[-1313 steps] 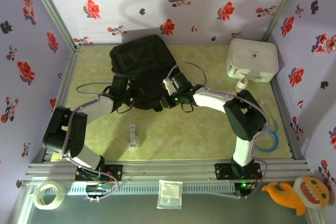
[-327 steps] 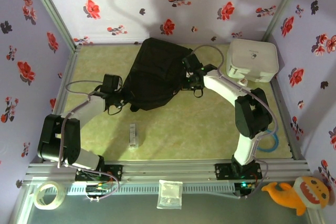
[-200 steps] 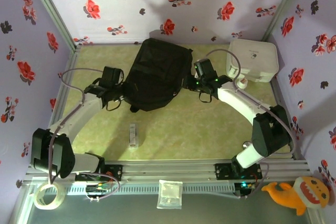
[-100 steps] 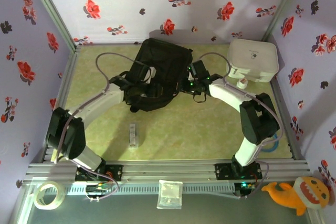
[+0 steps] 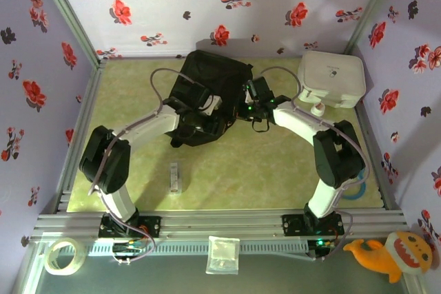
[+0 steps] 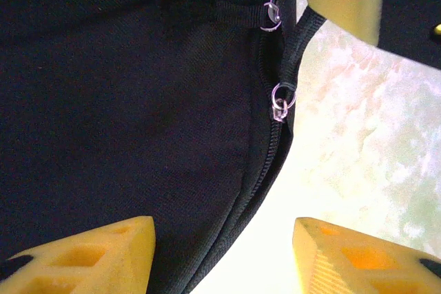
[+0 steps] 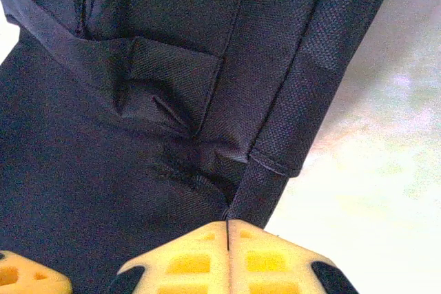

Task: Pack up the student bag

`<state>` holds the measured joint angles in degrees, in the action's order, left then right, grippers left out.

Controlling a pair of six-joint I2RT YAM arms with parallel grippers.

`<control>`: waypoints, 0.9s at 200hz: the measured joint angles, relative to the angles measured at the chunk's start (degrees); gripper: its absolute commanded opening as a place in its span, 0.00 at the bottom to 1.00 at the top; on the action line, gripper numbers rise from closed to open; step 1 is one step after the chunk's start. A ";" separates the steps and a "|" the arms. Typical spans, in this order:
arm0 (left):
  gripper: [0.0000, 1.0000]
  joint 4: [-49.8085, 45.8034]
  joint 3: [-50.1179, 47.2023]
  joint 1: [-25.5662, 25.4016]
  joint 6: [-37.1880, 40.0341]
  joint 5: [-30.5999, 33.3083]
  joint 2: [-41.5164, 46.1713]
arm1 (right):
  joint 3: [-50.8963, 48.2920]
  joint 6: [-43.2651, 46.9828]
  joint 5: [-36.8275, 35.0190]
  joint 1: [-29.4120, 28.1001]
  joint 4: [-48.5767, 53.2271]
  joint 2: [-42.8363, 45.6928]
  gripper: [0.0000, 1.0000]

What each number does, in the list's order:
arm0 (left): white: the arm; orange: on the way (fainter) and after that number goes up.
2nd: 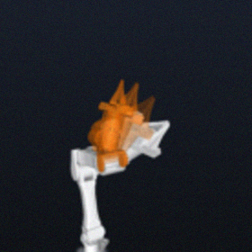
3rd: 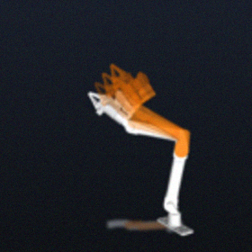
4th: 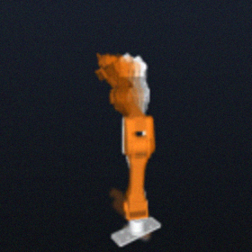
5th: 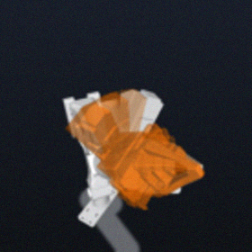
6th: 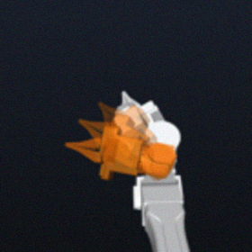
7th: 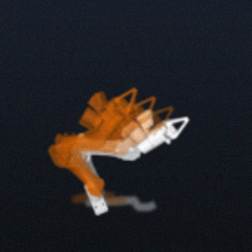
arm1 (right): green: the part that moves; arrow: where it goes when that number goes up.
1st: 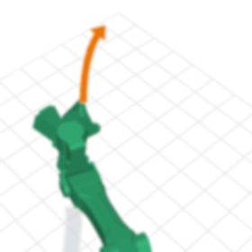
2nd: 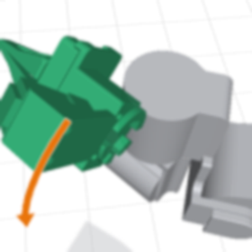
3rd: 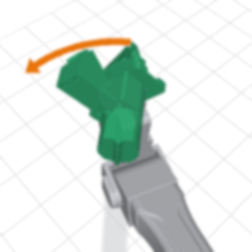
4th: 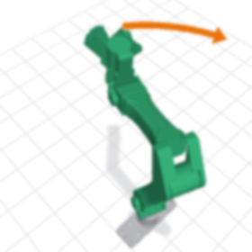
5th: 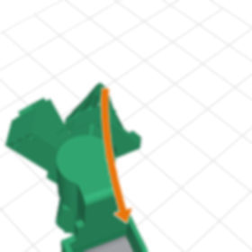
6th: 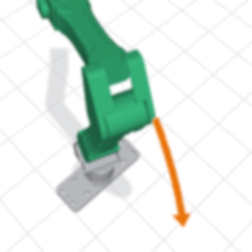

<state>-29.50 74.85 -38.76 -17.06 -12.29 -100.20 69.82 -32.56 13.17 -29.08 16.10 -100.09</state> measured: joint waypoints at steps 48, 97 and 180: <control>0.36 -1.20 1.33 -0.11 2.01 0.28 -2.99 | 0.11 1.51 -0.70 0.00 -0.57 -0.04 0.00; 0.25 -1.40 1.66 -0.11 2.73 0.72 -4.11 | 2.01 2.38 -0.72 -0.11 -2.23 -1.14 0.00; 0.14 -0.04 -0.13 -0.09 2.93 0.74 -4.55 | 7.67 0.96 -9.97 -0.13 -0.15 -6.08 0.00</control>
<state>-29.54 74.72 -38.85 -14.13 -11.55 -104.75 77.49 -31.59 3.20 -29.21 15.94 -106.17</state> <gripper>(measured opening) 0.143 0.043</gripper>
